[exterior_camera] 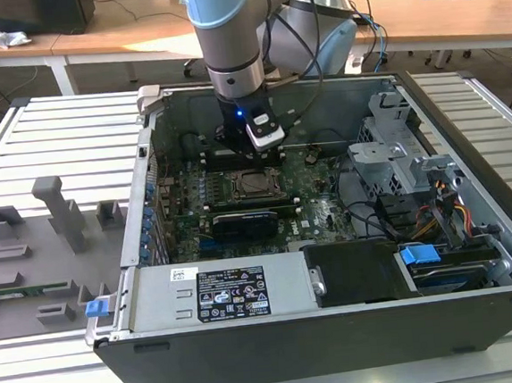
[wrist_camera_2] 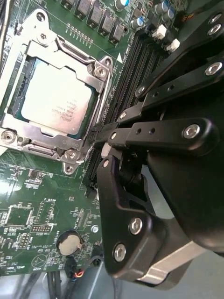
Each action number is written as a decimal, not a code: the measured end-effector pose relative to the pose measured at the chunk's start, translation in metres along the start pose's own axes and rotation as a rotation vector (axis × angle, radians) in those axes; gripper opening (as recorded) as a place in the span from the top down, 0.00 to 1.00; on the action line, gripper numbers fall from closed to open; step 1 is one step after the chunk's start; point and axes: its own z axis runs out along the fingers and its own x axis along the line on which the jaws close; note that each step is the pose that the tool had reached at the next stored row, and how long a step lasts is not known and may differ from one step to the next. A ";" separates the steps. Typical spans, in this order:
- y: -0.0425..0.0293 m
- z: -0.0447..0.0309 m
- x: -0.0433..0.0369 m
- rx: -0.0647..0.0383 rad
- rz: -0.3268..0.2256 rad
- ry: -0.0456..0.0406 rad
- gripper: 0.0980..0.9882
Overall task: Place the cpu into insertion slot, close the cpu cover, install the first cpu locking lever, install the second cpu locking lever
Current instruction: 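Install the first cpu locking lever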
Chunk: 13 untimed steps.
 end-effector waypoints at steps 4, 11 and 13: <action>-0.0002 0.0008 0.0002 0.001 0.005 -0.0005 0.99; 0.0016 -0.0120 -0.0021 0.023 0.001 -0.0062 0.99; 0.0020 -0.0151 -0.0027 0.041 -0.003 -0.0109 0.99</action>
